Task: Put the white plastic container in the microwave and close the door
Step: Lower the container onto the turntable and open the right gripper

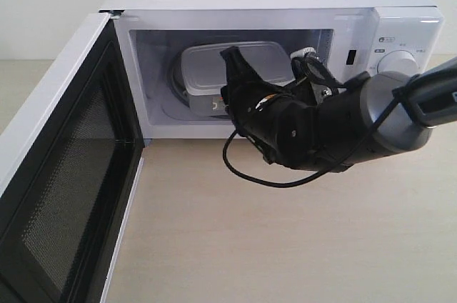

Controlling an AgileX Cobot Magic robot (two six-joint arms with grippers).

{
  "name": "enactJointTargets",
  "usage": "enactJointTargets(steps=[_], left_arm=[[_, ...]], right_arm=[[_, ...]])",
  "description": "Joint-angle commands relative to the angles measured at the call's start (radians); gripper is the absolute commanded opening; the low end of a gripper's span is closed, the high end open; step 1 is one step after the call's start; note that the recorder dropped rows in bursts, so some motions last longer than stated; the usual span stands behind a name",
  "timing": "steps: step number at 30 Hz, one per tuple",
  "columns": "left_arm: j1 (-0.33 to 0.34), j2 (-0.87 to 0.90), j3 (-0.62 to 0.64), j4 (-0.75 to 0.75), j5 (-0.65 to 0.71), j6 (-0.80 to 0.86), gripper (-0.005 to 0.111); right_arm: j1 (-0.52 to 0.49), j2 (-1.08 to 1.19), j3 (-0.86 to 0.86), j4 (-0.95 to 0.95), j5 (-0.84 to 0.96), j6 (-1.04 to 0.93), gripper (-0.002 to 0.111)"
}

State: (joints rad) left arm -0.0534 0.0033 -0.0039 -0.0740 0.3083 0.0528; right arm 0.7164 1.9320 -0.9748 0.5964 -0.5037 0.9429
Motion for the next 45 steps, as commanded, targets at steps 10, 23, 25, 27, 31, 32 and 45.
enactJointTargets(steps=[10,23,25,27,31,32,45], left_arm=[[-0.002,-0.003,0.004,-0.012,-0.002,0.001,0.004],[-0.002,-0.003,0.004,-0.012,-0.002,0.001,0.004],[-0.002,-0.003,0.004,-0.012,-0.002,0.001,0.004],[-0.002,-0.003,0.004,-0.012,-0.002,0.001,0.004],[-0.002,-0.003,0.004,-0.012,-0.002,0.001,0.004],[-0.002,-0.003,0.004,-0.012,-0.002,0.001,0.004],[-0.002,-0.003,0.004,-0.012,-0.002,0.001,0.004]], right_arm=[[-0.009,-0.075,-0.002,-0.299,0.258,-0.190,0.000],[-0.006,-0.092,-0.002,-0.802,0.392,-0.250,0.000],[-0.006,-0.072,-0.002,-0.834,0.347,-0.317,0.000],[-0.006,-0.039,-0.002,-0.838,0.261,-0.386,0.000],[-0.008,0.034,-0.002,-0.801,0.117,-0.446,0.000],[-0.008,0.048,-0.002,-0.771,0.088,-0.474,0.000],[-0.008,0.070,-0.002,-0.231,-0.063,-0.995,0.000]])
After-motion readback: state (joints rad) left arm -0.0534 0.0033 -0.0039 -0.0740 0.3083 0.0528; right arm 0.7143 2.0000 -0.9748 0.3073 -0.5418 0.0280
